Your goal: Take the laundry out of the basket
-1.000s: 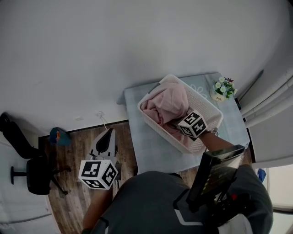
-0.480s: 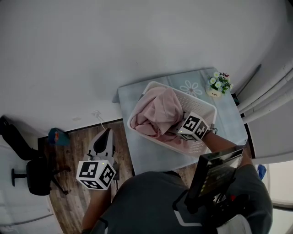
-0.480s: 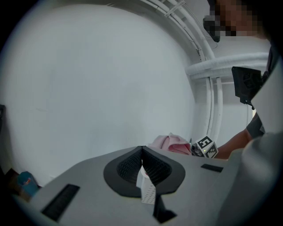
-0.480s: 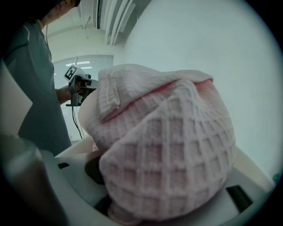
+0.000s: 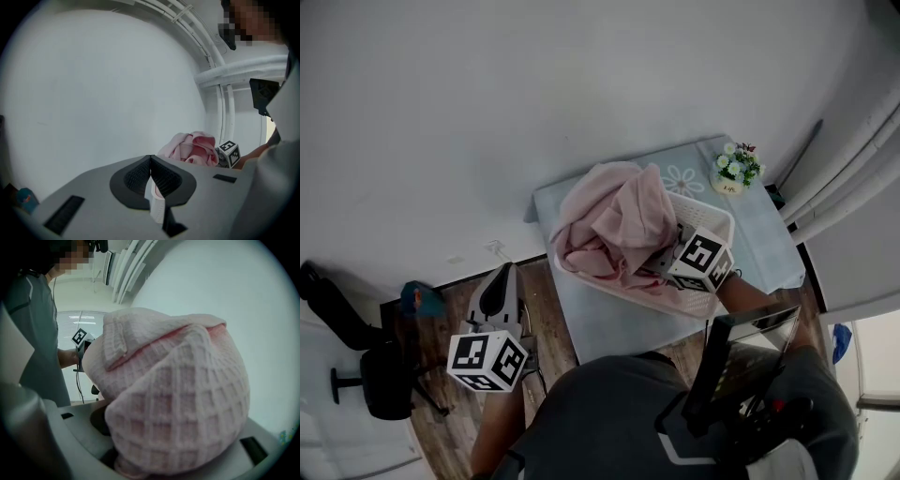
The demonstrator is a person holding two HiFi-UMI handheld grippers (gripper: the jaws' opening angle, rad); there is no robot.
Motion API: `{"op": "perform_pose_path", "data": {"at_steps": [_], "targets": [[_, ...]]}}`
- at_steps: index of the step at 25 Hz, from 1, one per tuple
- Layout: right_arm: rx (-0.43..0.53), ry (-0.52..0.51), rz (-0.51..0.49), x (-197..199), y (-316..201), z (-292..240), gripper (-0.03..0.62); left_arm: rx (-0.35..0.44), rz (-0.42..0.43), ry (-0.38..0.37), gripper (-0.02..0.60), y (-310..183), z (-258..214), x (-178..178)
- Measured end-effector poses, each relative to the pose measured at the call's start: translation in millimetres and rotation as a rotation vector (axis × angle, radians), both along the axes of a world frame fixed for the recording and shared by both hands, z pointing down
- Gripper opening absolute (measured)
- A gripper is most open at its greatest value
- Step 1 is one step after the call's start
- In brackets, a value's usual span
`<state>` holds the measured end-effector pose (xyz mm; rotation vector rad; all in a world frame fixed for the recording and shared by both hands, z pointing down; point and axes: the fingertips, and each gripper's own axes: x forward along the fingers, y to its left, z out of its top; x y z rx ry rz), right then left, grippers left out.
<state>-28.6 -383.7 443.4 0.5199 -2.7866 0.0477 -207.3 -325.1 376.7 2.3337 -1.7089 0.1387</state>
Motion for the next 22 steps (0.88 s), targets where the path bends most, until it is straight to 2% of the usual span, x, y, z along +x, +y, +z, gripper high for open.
{"op": "perform_pose_path", "data": {"at_steps": [10, 22], "targets": [[0.078, -0.135, 0.186, 23.2, 4.5, -68.0, 0.288, 0.070, 0.103, 0.035, 0.011, -12.5, -24.3, 10.4], [0.176, -0.273, 0.424, 53.7, 29.3, -154.2, 0.288, 0.179, 0.269, 0.047, 0.009, -19.1, -65.6, 36.5]]}}
